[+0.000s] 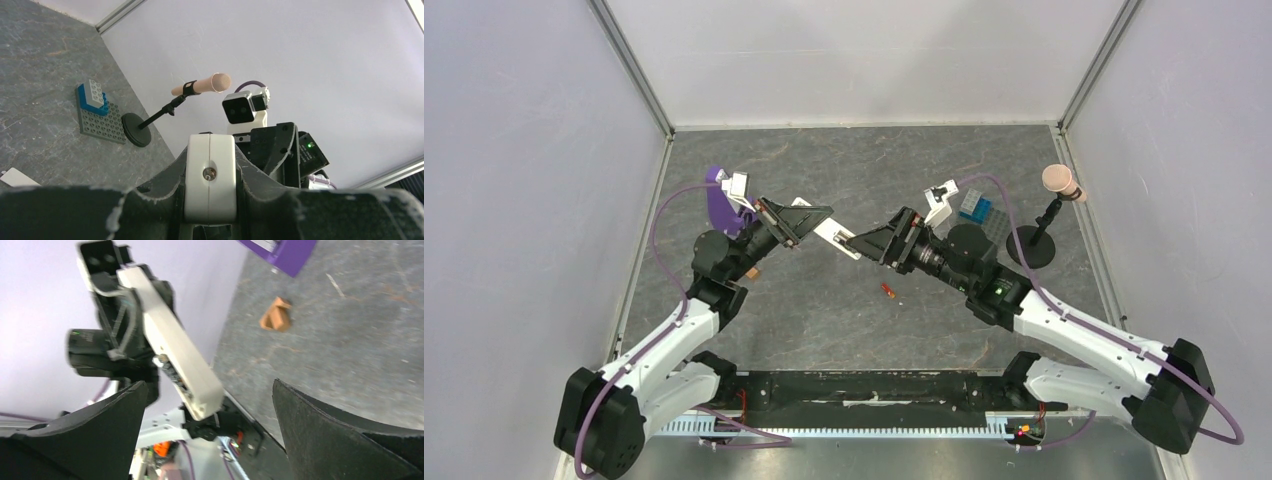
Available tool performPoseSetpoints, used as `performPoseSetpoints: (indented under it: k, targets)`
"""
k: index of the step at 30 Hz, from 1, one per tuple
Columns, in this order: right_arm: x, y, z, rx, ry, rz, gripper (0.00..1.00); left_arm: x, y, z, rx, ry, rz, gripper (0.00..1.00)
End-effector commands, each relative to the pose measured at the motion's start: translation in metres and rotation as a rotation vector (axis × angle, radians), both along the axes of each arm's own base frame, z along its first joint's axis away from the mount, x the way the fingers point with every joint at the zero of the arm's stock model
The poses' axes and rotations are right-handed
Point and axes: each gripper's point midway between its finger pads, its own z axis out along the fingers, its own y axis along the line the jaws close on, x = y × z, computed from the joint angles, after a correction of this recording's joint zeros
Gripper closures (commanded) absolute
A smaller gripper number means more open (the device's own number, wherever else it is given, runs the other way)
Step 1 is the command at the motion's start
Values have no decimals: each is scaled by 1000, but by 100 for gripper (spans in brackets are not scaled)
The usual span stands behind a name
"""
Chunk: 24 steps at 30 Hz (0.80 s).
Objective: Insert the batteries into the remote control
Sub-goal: Load the battery into the remote control.
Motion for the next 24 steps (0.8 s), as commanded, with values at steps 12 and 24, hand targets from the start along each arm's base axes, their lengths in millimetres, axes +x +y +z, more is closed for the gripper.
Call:
performPoseSetpoints:
  k: [12, 24]
  targets:
    - [5, 29, 46, 280, 7, 60, 2, 2, 4, 1, -16, -7, 29, 98]
    - [7, 42, 35, 299, 56, 86, 6, 0, 3, -1, -11, -1, 16, 98]
